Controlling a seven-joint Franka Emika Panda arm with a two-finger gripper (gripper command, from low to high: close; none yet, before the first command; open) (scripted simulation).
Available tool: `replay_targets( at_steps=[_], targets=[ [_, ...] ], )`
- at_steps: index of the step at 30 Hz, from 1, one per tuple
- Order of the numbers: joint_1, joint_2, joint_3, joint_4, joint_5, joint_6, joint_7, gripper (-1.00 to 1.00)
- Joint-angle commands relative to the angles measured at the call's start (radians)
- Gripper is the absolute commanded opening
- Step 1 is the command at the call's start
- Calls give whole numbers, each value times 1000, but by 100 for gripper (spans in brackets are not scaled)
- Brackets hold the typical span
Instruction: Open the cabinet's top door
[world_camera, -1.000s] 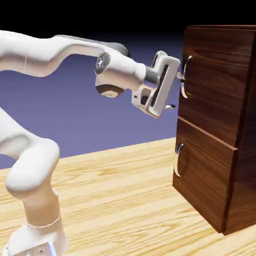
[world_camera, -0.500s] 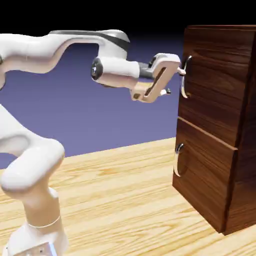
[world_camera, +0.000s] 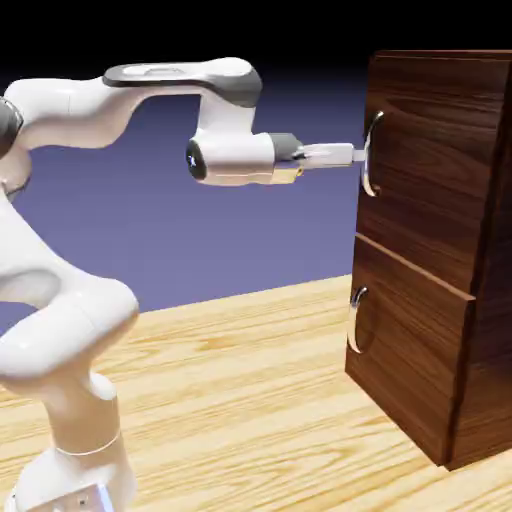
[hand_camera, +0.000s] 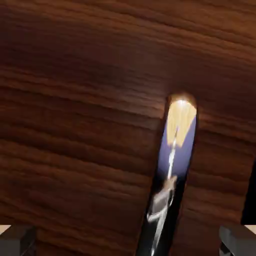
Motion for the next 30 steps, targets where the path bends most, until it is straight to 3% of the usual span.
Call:
replay_targets(
  at_steps=[1, 10, 11, 16, 24, 30],
  targets=[
    [-14, -4, 15, 8, 44, -2, 16, 0],
    [-220, 68, 166, 152, 121, -24, 8, 0],
    [-220, 68, 166, 152, 121, -24, 8, -100],
    [-75, 91, 49, 57, 31, -95, 25, -100],
    [163, 237, -151, 50, 167, -64, -296, -100],
    [381, 213, -350, -62, -33, -131, -187, -100]
  ],
)
